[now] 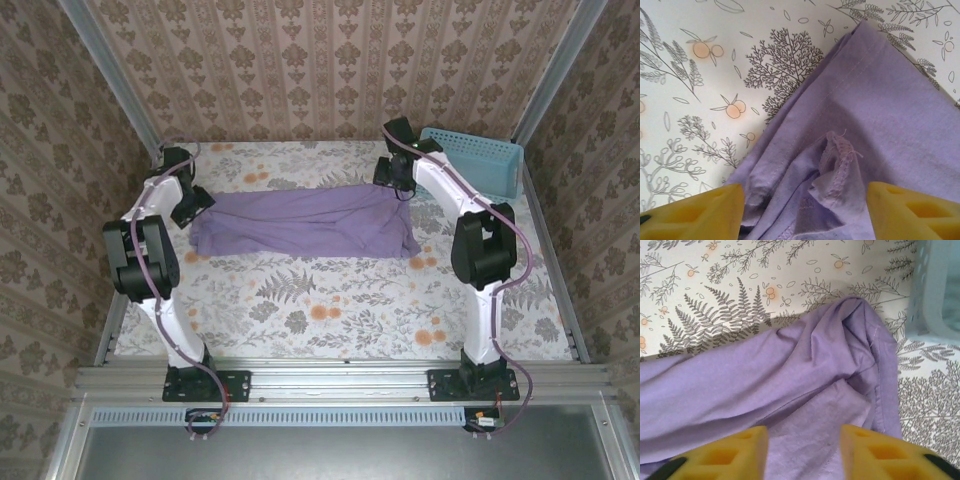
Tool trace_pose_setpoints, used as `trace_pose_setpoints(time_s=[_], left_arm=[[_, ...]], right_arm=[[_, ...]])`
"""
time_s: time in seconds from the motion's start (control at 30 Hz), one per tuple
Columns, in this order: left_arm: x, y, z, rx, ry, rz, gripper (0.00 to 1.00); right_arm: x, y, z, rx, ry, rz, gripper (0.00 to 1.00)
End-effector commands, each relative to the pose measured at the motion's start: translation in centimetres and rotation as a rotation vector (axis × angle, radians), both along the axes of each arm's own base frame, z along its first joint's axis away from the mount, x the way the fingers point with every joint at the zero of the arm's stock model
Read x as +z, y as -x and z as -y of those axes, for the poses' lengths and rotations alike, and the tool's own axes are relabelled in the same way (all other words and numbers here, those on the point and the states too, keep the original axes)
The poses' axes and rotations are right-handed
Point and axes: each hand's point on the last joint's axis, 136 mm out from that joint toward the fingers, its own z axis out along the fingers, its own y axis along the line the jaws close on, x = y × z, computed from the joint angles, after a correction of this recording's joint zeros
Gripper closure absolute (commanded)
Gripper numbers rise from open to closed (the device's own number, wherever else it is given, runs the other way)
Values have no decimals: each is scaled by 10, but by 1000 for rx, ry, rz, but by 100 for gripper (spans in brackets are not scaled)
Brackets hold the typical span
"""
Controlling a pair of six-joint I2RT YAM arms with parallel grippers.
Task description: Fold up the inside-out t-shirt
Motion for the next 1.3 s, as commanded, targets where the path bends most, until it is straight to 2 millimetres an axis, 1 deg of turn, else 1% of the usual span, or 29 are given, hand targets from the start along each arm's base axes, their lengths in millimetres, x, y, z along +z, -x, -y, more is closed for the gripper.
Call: trace_pose_setpoints(time_s=[0.0, 0.03, 0.07, 0.1, 0.17, 0.27, 0.37, 0.43, 0.57, 0.6, 0.7, 0.87, 0.93, 1.0, 1.1, 1.2, 1.27], left_arm=[[36, 12, -7, -17, -67, 24, 31], [43, 17, -6, -20, -77, 39, 30], [48, 22, -3, -25, -83, 52, 30], [49, 27, 1, -35, -86, 61, 30], [49, 37, 13, -62, -78, 79, 30], [35, 50, 27, -86, -55, 75, 30], [17, 58, 32, -99, -42, 46, 32], [7, 62, 31, -100, -47, 15, 34], [-5, 64, 24, -98, -79, -14, 34], [-8, 63, 23, -100, -89, -22, 34], [-18, 59, 23, -129, -100, -47, 35], [-34, 49, 32, -181, -70, -85, 36], [-38, 47, 32, -192, -68, -94, 32], [-42, 48, 28, -181, -80, -125, 32], [-45, 54, 13, -137, -95, -157, 39], [-47, 65, -4, -76, -78, -154, 51], [-44, 71, -14, -43, -74, -143, 57]], right_arm=[[19, 9, 6, 20, 33, 14, 52], [21, 16, 5, 30, 29, 20, 52], [23, 23, 0, 49, 10, 31, 52], [21, 30, -5, 68, -5, 29, 53], [15, 51, -21, 115, -26, 27, 53], [-4, 79, -38, 163, 8, -4, 51], [-25, 100, -47, 171, 13, -32, 49], [-38, 108, -50, 168, -1, -46, 49], [-59, 122, -54, 166, 3, -92, 49], [-60, 119, -56, 165, -1, -78, 49], [-69, 120, -58, 159, -8, -80, 49], [-83, 119, -50, 121, 10, -103, 47], [-93, 117, -47, 109, 7, -121, 47], [-105, 116, -39, 72, 16, -164, 48], [-122, 120, -17, -19, 23, -217, 50], [-130, 127, 7, -98, 30, -229, 52], [-133, 132, 19, -131, 29, -235, 52]])
